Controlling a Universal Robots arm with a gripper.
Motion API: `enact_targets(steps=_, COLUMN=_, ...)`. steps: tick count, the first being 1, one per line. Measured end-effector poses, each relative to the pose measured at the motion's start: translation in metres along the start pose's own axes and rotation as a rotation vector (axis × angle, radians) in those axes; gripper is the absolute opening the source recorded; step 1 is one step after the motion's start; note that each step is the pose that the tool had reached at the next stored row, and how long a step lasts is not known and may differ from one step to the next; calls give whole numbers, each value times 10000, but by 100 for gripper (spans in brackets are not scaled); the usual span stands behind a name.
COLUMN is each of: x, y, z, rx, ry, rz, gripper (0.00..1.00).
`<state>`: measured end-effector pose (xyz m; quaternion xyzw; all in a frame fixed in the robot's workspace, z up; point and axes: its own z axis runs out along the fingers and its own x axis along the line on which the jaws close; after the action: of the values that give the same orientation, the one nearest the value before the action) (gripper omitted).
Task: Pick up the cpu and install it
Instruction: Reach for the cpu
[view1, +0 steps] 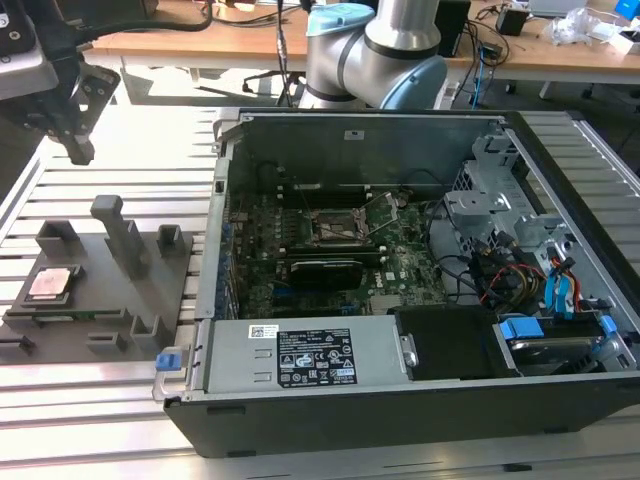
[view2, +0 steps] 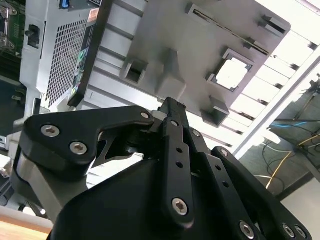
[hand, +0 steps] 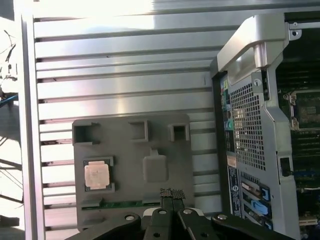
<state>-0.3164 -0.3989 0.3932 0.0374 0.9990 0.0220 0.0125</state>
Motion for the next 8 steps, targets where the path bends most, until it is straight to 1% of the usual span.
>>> enact_targets(steps=3, x=88, y=-6, z=-2, rx=0, ry=0, rz=1, gripper=11)
enact_targets(steps=8, x=196, y=-14, z=-5, rx=0, ry=0, rz=0, gripper=11)
